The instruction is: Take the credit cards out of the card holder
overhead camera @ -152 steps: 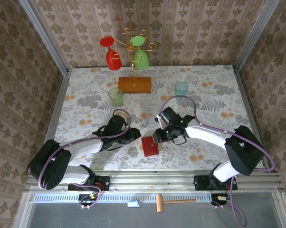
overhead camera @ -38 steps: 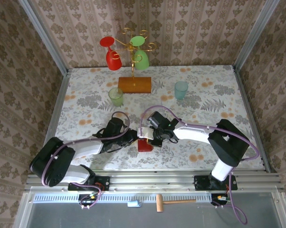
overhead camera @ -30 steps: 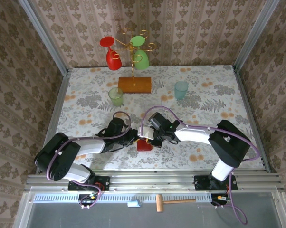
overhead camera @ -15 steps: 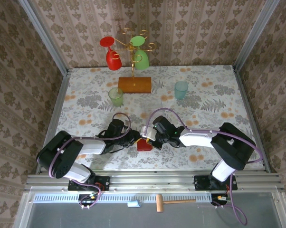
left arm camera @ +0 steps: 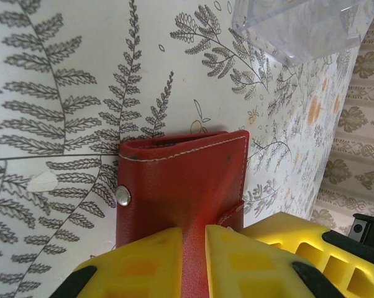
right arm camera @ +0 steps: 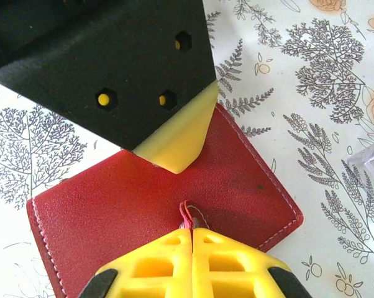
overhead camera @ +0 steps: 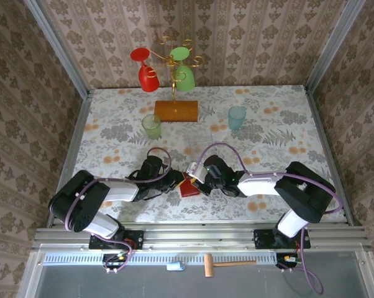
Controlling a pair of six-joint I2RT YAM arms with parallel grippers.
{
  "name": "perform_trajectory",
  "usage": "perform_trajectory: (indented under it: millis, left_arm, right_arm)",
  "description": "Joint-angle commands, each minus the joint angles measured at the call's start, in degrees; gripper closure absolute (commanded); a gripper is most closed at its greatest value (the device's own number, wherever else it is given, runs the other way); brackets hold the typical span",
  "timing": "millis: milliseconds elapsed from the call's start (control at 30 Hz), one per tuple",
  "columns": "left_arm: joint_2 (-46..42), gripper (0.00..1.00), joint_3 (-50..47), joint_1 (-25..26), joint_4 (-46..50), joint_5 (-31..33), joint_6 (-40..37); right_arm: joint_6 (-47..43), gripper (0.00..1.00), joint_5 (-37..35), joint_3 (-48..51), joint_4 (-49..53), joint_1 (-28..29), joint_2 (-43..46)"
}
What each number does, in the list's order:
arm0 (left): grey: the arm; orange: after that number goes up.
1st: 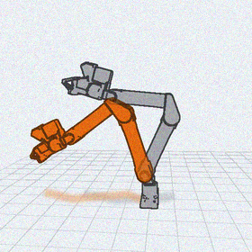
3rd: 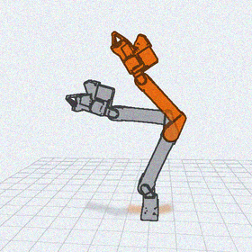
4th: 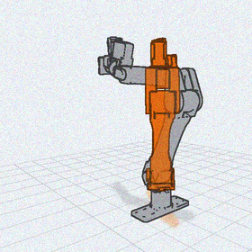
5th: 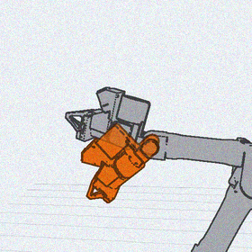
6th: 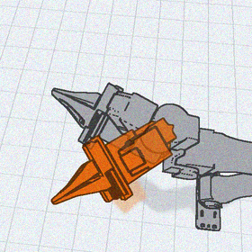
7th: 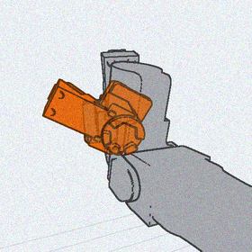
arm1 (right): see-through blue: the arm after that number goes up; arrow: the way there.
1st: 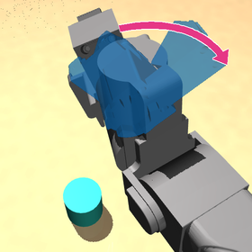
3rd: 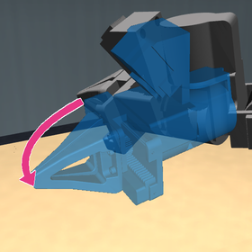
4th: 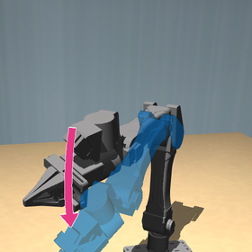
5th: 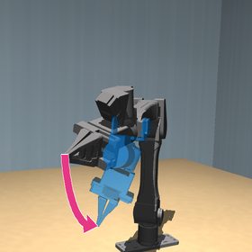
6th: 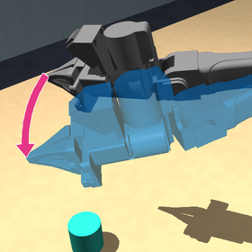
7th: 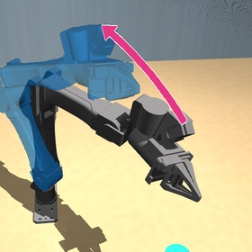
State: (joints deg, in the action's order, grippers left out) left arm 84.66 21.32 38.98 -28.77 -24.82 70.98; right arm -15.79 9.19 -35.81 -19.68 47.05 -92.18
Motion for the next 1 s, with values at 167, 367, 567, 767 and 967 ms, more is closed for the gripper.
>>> perform_trajectory:
  millis: [167, 367, 567, 767, 967]
  left_arm:
    - [1.3, 0.82, -1.5, 0.3, 2.3, 0.5, 0.7]
    - [0.1, 0.82, 0.9, 0.3, 11.4, 1.3, -1.0]
    - [-1.4, 0.81, 1.1, 0.0, 14.4, 2.3, -1.2]
    - [-3.4, 0.80, 2.1, -0.1, 15.1, 2.2, -2.0]
    - [-5.5, 0.77, 7.2, -0.3, 22.5, 2.7, -6.5]
  right_arm:
    - [8.2, 1.00, -4.1, 2.8, -11.3, 1.6, 0.9]
    - [14.0, 1.00, -6.8, 5.1, -13.4, 1.7, 2.4]
    - [17.7, 1.00, -8.1, 6.7, -14.0, 1.7, 3.2]
    - [24.7, 0.84, -12.0, 4.8, -6.0, 1.6, 5.0]
    - [33.0, 0.56, -16.8, 2.9, 7.1, 1.6, 11.2]
